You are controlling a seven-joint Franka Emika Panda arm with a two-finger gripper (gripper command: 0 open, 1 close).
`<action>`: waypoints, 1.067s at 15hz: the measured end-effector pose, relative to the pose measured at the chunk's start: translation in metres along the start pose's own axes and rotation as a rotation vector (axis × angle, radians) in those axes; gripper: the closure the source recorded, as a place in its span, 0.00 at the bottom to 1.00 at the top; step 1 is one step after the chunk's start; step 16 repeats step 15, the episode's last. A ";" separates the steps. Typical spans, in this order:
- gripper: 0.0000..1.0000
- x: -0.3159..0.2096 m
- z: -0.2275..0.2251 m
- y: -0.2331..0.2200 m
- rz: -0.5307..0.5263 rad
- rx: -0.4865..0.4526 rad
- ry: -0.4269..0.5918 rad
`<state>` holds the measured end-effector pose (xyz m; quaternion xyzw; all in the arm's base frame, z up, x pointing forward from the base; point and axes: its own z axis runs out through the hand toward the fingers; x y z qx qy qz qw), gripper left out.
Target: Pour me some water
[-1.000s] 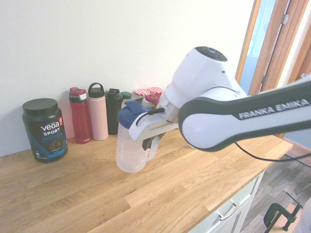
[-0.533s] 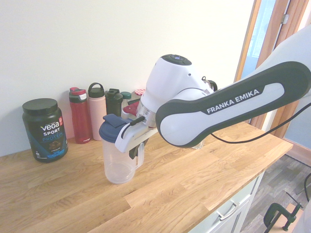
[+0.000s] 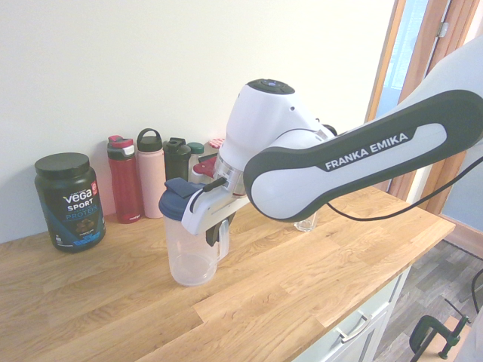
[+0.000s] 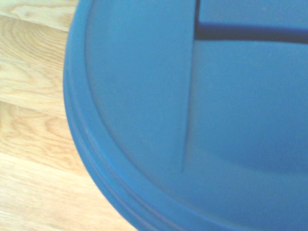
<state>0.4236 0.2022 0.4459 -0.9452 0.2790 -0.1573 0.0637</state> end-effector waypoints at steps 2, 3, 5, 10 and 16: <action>0.00 0.000 -0.002 0.000 -0.002 0.000 0.003; 0.00 0.000 -0.002 0.000 -0.005 -0.001 0.003; 0.00 -0.002 -0.001 -0.001 -0.008 -0.005 0.000; 0.00 -0.018 -0.007 0.003 0.028 -0.077 -0.016; 0.00 -0.049 -0.075 0.056 0.094 -0.161 -0.004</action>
